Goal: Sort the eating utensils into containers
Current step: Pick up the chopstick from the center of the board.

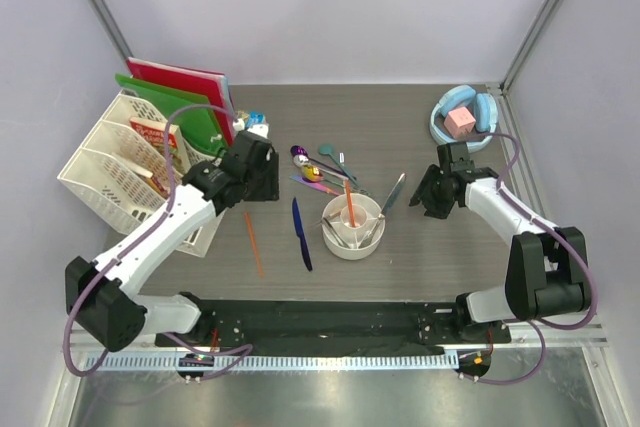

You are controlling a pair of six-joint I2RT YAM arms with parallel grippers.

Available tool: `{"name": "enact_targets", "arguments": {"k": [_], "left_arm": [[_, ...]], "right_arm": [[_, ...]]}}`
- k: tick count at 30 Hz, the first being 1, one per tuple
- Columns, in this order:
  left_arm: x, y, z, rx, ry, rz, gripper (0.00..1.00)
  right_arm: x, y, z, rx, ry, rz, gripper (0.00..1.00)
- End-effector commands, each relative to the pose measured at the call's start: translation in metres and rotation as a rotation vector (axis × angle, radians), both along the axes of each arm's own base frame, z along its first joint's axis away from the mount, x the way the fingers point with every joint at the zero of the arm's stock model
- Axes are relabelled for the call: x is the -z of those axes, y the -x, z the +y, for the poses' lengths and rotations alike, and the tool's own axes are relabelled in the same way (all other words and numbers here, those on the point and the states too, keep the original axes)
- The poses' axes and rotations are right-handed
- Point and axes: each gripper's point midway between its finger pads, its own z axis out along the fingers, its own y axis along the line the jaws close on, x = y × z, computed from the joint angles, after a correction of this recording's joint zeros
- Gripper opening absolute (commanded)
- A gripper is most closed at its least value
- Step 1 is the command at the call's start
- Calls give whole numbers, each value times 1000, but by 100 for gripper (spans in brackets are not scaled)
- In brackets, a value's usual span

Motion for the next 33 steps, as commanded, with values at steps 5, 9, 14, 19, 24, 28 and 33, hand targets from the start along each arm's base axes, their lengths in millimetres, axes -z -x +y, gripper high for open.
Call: {"name": "enact_targets", "arguments": {"k": [5, 9, 14, 19, 24, 28, 33], "left_arm": [[79, 46, 21, -155, -51, 331, 51], [102, 46, 36, -231, -70, 388, 51], [134, 47, 56, -296, -71, 481, 52], [151, 45, 54, -263, -112, 550, 52], [165, 44, 50, -263, -112, 588, 51], [171, 45, 50, -272, -113, 600, 50], [183, 59, 46, -249, -94, 661, 41]], "right_arm": [[-16, -12, 4, -4, -23, -69, 52], [-20, -12, 4, -16, -19, -71, 52], [-23, -10, 2, -24, -12, -73, 52], [-24, -13, 3, -25, -11, -78, 52], [-29, -18, 3, -27, -10, -91, 52], [-29, -18, 3, -29, -9, -92, 53], [-26, -15, 2, -25, -8, -81, 53]]}}
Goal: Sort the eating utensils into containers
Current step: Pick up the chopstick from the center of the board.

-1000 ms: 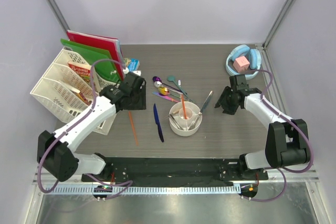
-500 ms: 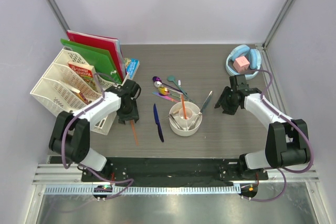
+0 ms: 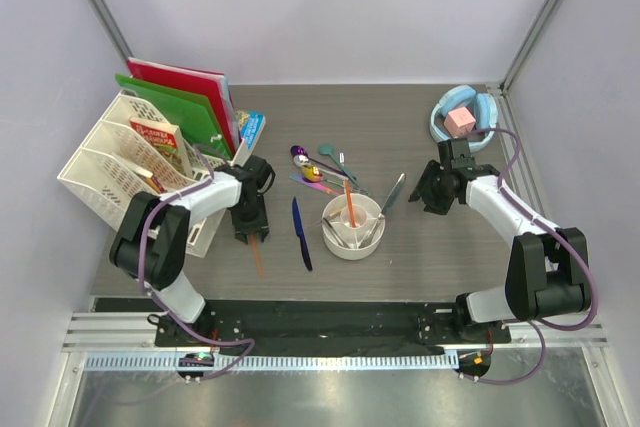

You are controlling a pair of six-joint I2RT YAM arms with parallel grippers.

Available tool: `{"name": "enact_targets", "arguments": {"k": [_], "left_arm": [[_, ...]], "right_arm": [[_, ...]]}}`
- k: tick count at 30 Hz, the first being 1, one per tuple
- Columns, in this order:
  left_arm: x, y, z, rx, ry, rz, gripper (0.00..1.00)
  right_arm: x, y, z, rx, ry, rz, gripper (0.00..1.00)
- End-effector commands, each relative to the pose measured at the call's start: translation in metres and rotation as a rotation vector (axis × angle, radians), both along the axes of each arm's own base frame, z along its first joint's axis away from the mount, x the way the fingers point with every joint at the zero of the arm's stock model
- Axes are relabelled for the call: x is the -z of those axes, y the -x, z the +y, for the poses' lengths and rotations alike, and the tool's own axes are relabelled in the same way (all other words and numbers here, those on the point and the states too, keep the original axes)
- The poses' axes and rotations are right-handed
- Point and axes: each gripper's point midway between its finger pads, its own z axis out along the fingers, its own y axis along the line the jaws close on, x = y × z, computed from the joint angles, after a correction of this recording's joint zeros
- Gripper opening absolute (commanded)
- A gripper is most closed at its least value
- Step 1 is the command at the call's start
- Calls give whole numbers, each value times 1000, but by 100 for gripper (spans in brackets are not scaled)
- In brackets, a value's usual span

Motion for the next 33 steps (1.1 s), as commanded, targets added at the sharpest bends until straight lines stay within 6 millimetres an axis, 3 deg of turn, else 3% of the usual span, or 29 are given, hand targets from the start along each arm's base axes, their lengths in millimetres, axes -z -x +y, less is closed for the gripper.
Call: {"name": "enact_targets", "arguments": {"k": [1, 7, 15, 19, 27, 30, 33], "left_arm": [[10, 9, -9, 11, 59, 38, 35], [11, 21, -20, 62, 137, 77, 0], [-22, 10, -45, 210, 232, -15, 0], [-59, -6, -47, 256, 248, -136, 0], [-181, -50, -68, 303, 376, -542, 0], [-213, -58, -80, 296, 462, -636, 0], [-230, -67, -95, 297, 530, -697, 0]], "right_arm": [[-18, -9, 0, -8, -3, -61, 52], [-32, -18, 2, 2, -17, -106, 52], [-29, -20, 4, 24, -34, -97, 52], [-25, -18, 4, 26, -36, -88, 53], [-20, -18, 5, 28, -43, -74, 52], [-21, -21, 6, 29, -47, -73, 52], [-22, -24, 9, 28, -56, -75, 52]]}}
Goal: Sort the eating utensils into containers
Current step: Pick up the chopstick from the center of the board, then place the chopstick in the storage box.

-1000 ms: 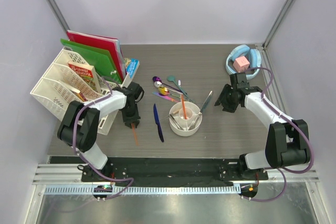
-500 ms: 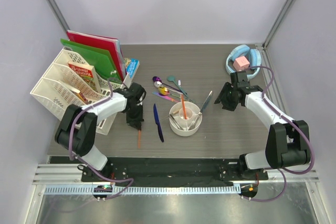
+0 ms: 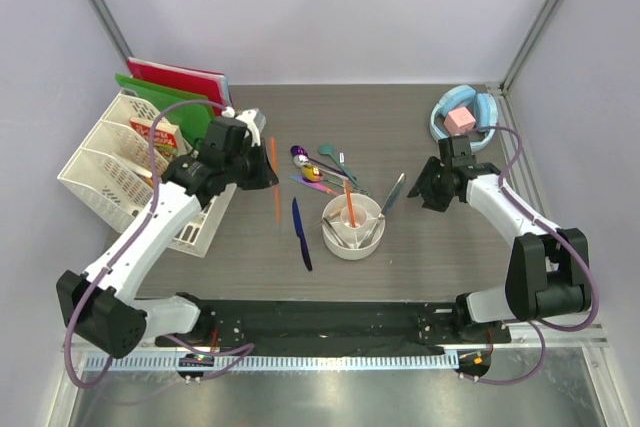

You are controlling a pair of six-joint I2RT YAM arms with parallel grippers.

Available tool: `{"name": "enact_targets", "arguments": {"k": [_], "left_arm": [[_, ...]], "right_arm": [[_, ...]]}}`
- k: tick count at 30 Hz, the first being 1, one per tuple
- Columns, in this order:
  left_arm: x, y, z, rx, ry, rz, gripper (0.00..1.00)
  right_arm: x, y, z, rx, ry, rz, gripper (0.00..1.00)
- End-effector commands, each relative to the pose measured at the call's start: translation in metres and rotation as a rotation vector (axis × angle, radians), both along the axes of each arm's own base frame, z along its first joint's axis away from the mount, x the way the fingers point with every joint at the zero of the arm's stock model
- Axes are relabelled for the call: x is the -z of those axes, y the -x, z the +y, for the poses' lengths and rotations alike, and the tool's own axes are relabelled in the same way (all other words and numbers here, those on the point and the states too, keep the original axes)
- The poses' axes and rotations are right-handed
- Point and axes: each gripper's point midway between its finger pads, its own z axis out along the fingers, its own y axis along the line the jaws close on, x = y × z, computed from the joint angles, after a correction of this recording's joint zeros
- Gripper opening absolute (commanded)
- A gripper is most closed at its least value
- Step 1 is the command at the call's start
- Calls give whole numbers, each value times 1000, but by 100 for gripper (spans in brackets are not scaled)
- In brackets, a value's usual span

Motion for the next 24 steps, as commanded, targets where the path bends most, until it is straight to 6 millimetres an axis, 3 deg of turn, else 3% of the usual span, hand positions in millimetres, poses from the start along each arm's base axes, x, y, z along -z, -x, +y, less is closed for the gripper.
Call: {"name": "enact_targets", "arguments": {"k": [1, 6, 7, 8, 10, 11, 19, 24], "left_arm": [[-33, -18, -27, 30, 136, -97, 0], [-48, -37, -61, 90, 193, -151, 0], [-40, -38, -73, 133, 174, -135, 0], [-50, -40, -81, 155, 181, -151, 0], [-43, -39, -98, 206, 166, -137, 0], [-48, -40, -103, 223, 172, -148, 0], [-29, -31, -138, 325, 112, -149, 0], [-5, -29, -150, 362, 76, -171, 0]], "right_arm": [[-13, -17, 5, 10, -32, -50, 53], [-13, -18, 7, 7, -42, -45, 52], [-14, -18, 8, 7, -43, -48, 53], [-14, -18, 8, 8, -44, -48, 53], [-14, -17, 7, 8, -40, -45, 53], [-13, -17, 7, 8, -40, -45, 52], [-13, -17, 6, 14, -34, -46, 53], [-13, -17, 6, 7, -35, -42, 52]]}}
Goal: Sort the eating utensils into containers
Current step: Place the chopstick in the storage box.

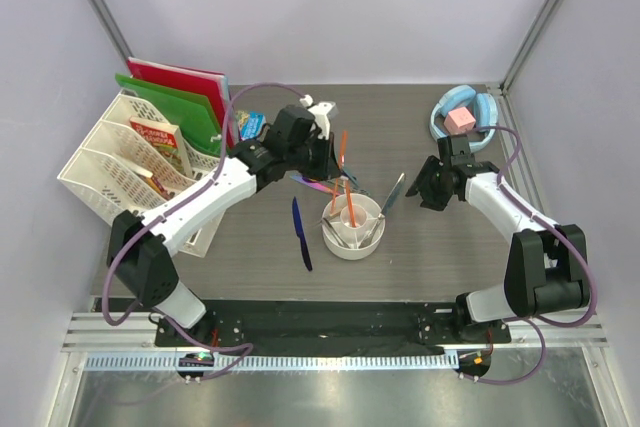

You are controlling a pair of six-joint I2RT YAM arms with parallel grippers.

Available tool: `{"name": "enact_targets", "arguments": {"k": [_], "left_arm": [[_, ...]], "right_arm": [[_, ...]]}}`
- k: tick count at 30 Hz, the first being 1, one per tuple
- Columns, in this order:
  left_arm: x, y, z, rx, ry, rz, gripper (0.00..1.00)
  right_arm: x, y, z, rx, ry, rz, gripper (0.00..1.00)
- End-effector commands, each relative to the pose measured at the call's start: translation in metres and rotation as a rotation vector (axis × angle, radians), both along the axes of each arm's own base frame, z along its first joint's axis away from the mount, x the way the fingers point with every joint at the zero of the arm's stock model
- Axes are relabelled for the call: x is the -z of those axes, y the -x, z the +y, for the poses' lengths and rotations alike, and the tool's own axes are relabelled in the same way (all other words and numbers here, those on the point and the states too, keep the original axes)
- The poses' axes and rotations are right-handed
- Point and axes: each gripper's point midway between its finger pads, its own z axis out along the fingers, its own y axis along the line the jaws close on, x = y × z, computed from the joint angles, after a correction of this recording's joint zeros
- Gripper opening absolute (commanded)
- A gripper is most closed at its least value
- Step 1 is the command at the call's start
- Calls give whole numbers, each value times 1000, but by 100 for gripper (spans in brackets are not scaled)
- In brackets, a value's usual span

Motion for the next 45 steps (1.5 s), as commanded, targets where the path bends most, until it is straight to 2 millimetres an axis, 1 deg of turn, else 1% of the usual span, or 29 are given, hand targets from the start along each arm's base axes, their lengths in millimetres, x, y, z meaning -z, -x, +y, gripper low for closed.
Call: {"name": "enact_targets", "arguments": {"k": [1, 2, 5, 9, 10, 18, 23, 26, 32, 37, 39, 45], "left_arm": [[6, -7, -14, 39, 2, -83, 0], [11, -8, -15, 43, -5, -78, 0], [16, -9, -18, 51, -8, -96, 0], [25, -12, -16, 44, -27, -117, 0], [30, -12, -14, 35, -37, -118, 0], [44, -14, -12, 16, -38, -132, 0], [49, -10, -12, 26, -41, -135, 0], [49, -6, -9, 30, -48, -138, 0], [55, 2, -2, 35, -69, -126, 2], [53, 6, 4, 47, -86, -141, 11], [57, 8, 7, 52, -103, -135, 14], [66, 14, 12, 69, -133, -121, 17]], "right_arm": [[-15, -14, 2, -1, -12, -51, 52], [-15, -13, 2, -2, -7, -51, 52], [-14, -11, 1, -2, -4, -45, 53], [-15, -10, 1, -3, -6, -46, 52], [-14, -10, 0, -1, -4, -44, 52], [-13, -4, -1, -10, 9, -31, 53], [-13, -5, -1, -8, 8, -31, 52], [-14, -6, -1, -8, 9, -34, 53], [-14, -7, -2, -1, 8, -38, 53], [-14, -8, -1, 8, 2, -39, 52], [-14, -9, -1, 9, 2, -41, 52], [-14, -8, -1, 11, 2, -44, 52]]}}
